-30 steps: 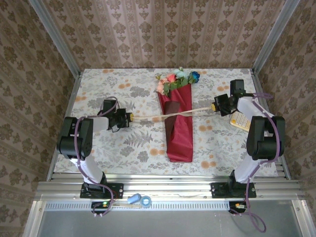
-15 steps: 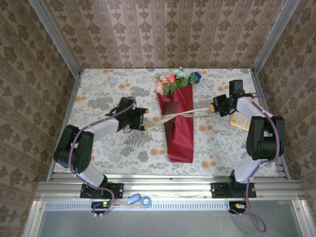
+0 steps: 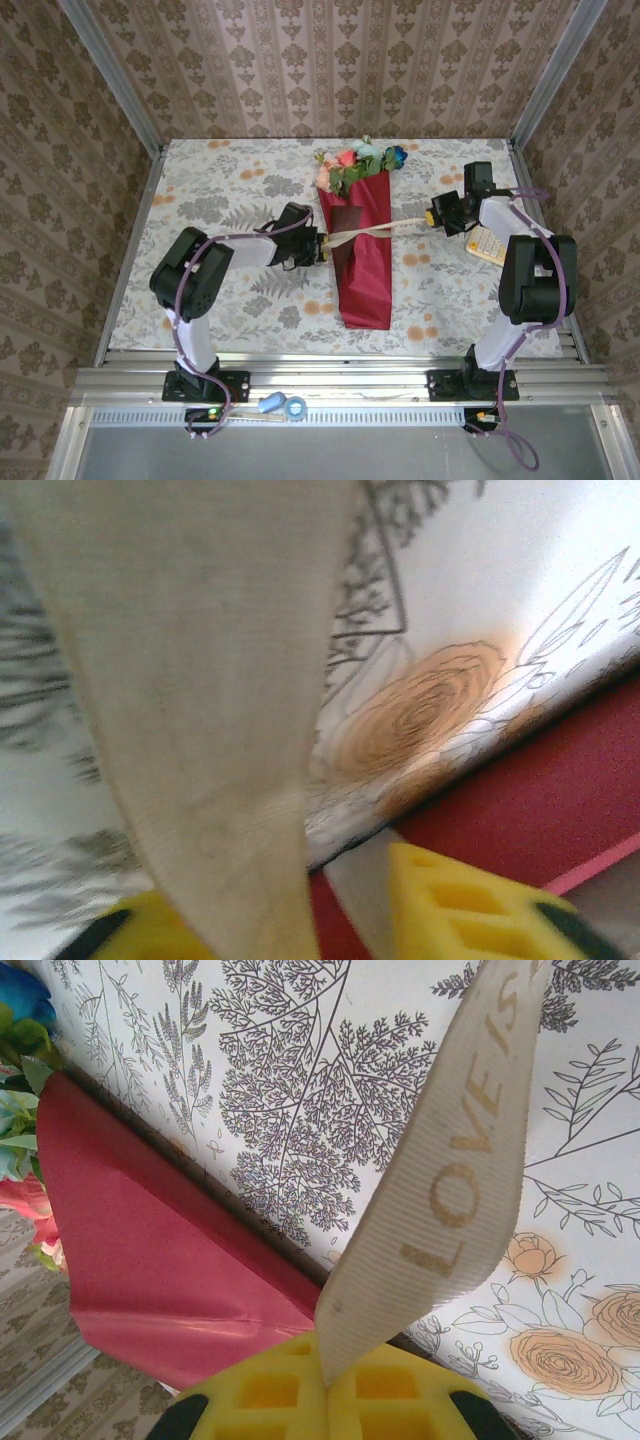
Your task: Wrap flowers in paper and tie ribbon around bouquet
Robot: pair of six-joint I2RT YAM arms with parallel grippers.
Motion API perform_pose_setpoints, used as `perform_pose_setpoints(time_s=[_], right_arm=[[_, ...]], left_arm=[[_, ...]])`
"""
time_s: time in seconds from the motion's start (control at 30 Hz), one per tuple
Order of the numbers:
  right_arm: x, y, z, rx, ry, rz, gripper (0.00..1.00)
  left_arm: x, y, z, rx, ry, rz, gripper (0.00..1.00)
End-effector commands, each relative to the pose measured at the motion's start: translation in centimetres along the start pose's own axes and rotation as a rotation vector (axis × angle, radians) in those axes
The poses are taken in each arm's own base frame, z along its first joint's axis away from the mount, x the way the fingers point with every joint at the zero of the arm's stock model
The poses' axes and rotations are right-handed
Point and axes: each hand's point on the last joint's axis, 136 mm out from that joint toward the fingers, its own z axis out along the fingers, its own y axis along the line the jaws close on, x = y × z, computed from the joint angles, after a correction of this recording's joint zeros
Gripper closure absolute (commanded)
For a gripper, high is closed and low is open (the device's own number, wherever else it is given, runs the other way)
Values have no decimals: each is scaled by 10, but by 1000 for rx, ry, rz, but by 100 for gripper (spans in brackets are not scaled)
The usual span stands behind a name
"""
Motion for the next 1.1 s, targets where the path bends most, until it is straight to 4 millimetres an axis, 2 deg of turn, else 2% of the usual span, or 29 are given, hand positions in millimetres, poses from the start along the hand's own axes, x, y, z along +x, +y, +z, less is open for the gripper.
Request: perform_pose_setpoints(time_s=[0.0,0.03,0.23,0.4,0.47,0.53,0.77,0.93,1.07], right_arm=[[4,-10,3,17,22,11,100],[4,-12,4,21,25,12,100],[7,-21,10,53,48,16,98],[15,-23,10,77,56,4,63],[28,-23,10,94,59,-17,54],[39,-22,13,99,61,-26,50],[69,-18,42,71,102,41,46],[68,-11,52,61,81,54,46],[62,-5,59,66,69,42,51]], left_arm=[[-1,-24,13,85,-11,-82,82],[1,-27,15,98,-4,-71,87],[6,-29,20,125,35,-32,100],[9,-33,19,145,59,0,100],[10,-34,19,152,64,3,100],[11,-34,18,154,67,6,100],[13,-35,16,152,74,22,100],[14,-35,16,149,78,24,100],[14,-36,16,150,76,28,100]])
